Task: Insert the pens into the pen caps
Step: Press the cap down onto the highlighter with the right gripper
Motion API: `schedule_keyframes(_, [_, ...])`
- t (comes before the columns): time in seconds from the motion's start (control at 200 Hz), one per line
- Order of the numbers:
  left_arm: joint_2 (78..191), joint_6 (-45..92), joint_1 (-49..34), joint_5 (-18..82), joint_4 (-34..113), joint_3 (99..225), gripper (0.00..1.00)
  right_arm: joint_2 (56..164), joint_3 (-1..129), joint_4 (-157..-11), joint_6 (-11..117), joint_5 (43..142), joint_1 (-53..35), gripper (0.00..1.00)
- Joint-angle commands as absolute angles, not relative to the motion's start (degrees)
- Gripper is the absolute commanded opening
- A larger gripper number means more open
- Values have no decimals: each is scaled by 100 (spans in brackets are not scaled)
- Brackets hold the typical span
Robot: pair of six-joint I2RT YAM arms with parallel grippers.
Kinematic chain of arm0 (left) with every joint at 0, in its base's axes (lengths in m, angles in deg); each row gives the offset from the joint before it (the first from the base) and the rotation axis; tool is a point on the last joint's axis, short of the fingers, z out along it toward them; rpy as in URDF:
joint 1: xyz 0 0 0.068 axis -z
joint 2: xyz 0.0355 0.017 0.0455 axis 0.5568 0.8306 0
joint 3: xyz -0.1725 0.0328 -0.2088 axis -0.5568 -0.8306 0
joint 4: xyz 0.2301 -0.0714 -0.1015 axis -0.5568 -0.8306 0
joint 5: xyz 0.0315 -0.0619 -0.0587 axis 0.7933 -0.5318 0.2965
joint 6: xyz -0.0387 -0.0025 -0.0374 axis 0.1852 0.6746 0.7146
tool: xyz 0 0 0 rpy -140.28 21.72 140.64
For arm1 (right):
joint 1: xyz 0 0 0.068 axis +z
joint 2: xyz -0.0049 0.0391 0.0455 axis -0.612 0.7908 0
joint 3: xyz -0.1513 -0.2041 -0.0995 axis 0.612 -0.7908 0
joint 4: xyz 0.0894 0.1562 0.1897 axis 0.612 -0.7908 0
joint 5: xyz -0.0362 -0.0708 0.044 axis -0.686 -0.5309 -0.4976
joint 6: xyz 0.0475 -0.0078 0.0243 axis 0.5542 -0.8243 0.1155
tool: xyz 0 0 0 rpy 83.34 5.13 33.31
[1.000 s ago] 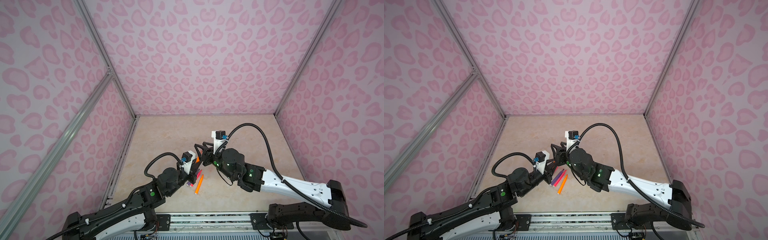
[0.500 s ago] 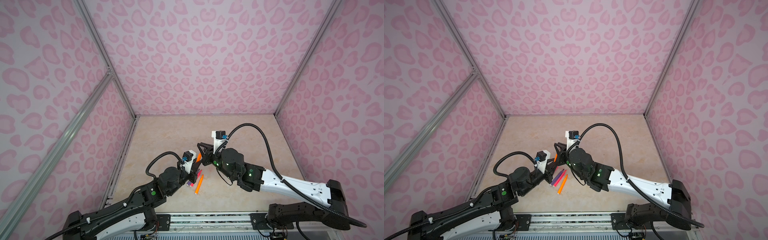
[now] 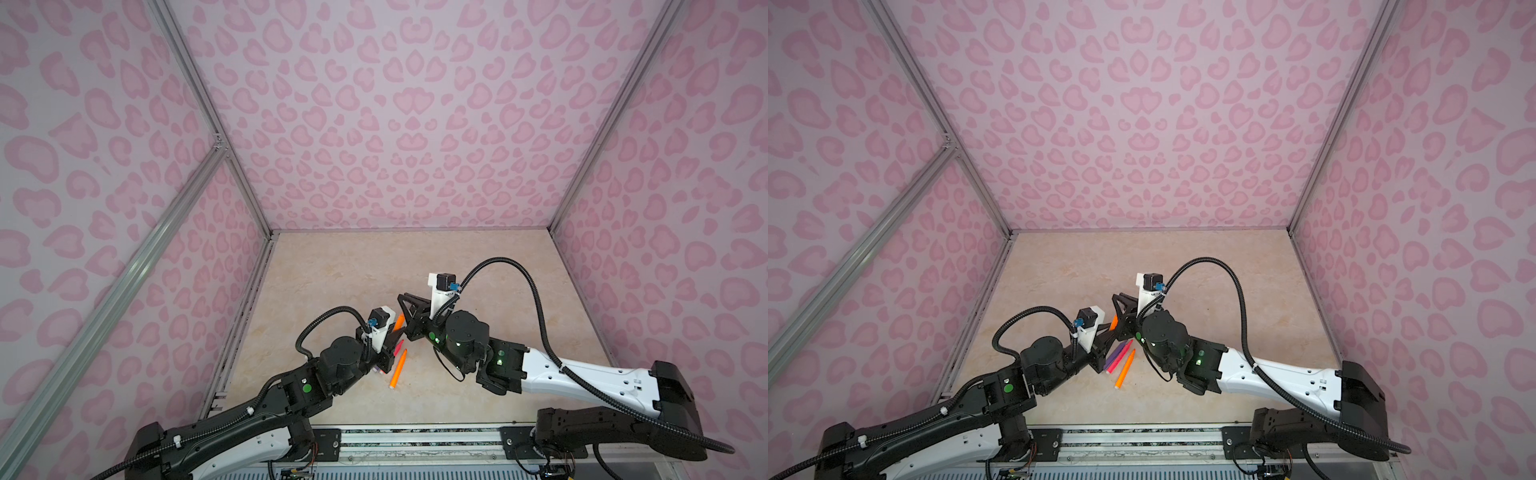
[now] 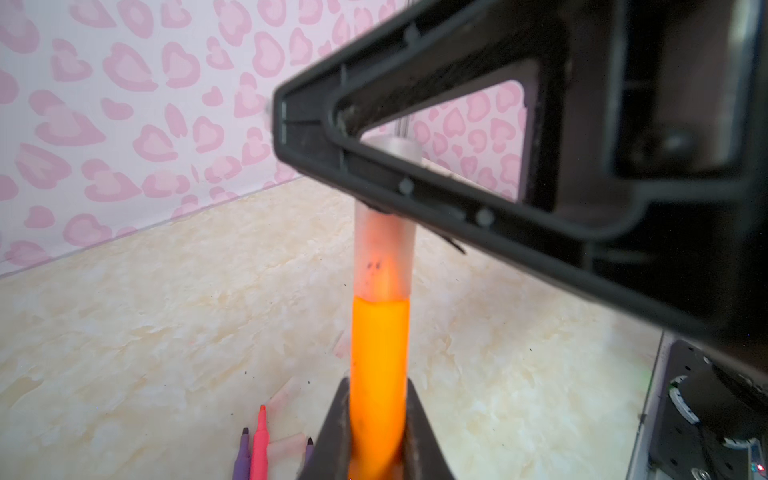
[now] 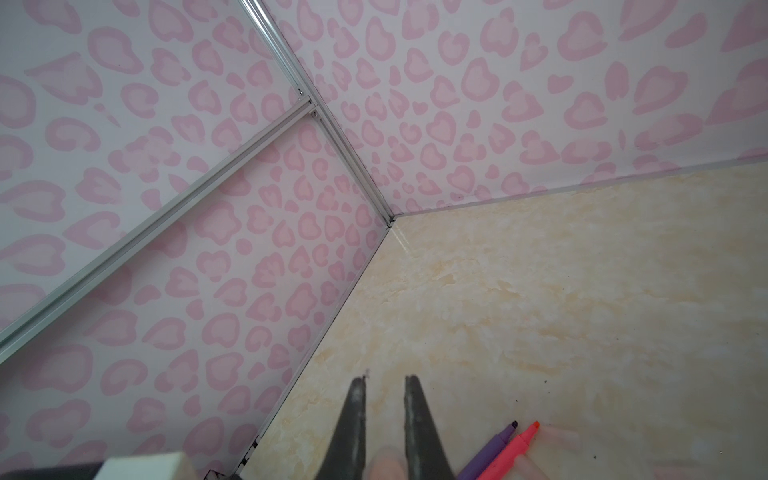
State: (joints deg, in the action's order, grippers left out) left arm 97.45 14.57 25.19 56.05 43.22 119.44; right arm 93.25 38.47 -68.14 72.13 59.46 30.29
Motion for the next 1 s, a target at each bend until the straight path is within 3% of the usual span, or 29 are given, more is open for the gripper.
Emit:
schedule_keyframes(0.0, [9661, 1730, 2362, 6076, 4885, 11930, 4, 9175, 3478, -6702, 7233, 6169, 3110, 0])
schedule_keyframes(0.595, [9097, 1757, 1661, 4196, 5222, 11732, 4, 8651, 2474, -5619, 7174, 7394, 3233, 0])
schedule_keyframes(0.815, [8991, 1344, 1666, 3730, 5213, 11747, 4, 8517, 2651, -6384, 7192, 6154, 3974, 0])
schedule_keyframes(0.995, [8769, 1222, 1664, 3940, 5272, 11639, 4, 8613, 2762, -6745, 7219, 4971, 4709, 0])
